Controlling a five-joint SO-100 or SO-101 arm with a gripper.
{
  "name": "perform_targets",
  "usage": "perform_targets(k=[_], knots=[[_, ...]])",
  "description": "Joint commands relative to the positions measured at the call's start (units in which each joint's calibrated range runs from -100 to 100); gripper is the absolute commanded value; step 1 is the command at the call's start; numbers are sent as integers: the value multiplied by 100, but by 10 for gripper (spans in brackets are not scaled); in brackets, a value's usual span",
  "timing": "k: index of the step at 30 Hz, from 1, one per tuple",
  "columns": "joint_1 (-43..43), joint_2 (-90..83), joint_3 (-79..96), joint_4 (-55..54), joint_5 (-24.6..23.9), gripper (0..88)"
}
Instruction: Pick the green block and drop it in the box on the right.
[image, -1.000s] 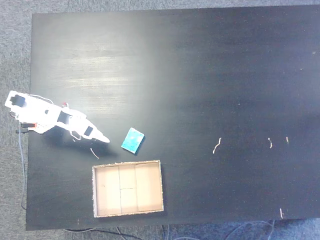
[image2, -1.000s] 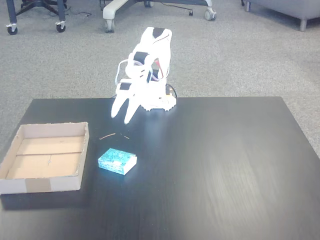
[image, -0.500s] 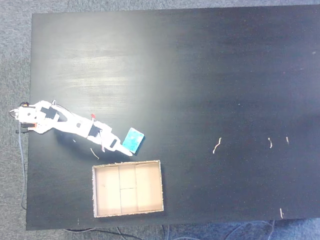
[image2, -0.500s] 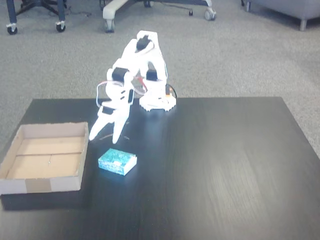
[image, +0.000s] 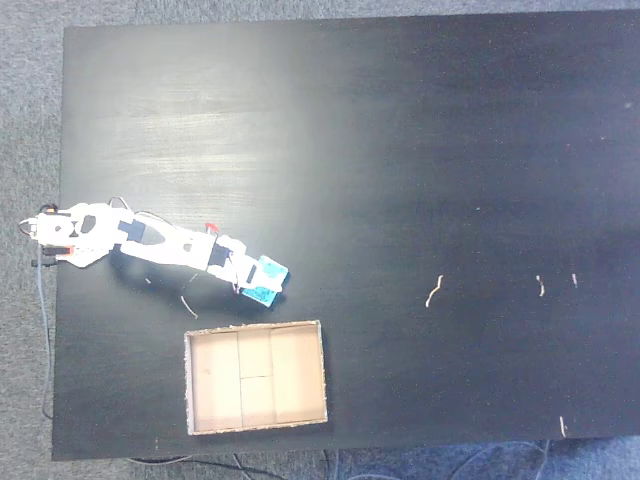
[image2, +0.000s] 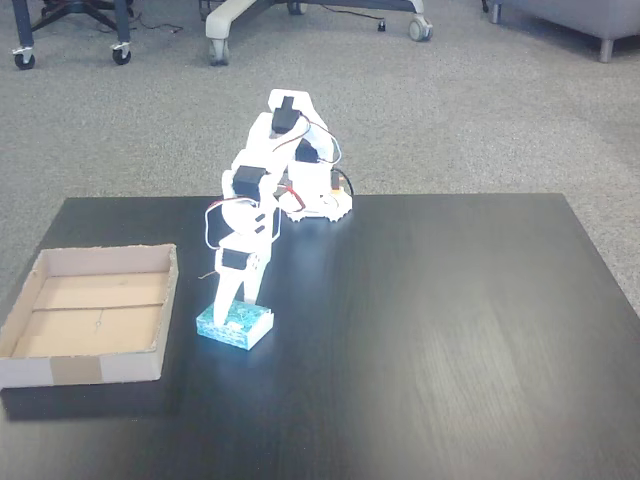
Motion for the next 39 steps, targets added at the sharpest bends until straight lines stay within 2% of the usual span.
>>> perform_targets(k=[1, 2, 4, 7, 11, 16, 20, 26, 30, 34, 37, 39], knots=[[-129, 751, -1386, 753, 200, 404], [-167, 1140, -2021, 1174, 249, 385], [-83, 1360, -2374, 1306, 156, 366], [-106, 1292, -2229, 1249, 190, 246], [-83, 1403, -2392, 1290, 181, 153], [-75, 1225, -2266, 1257, 205, 93], [78, 90, -1323, 951, 142, 56], [446, -3873, 2104, -626, -54, 75], [875, -5769, 3437, -1212, 244, 88], [1695, -5634, 3510, -1749, 435, 101], [2094, -4770, 3301, -2624, 508, 117], [2270, -3873, 2630, -2831, 537, 117]])
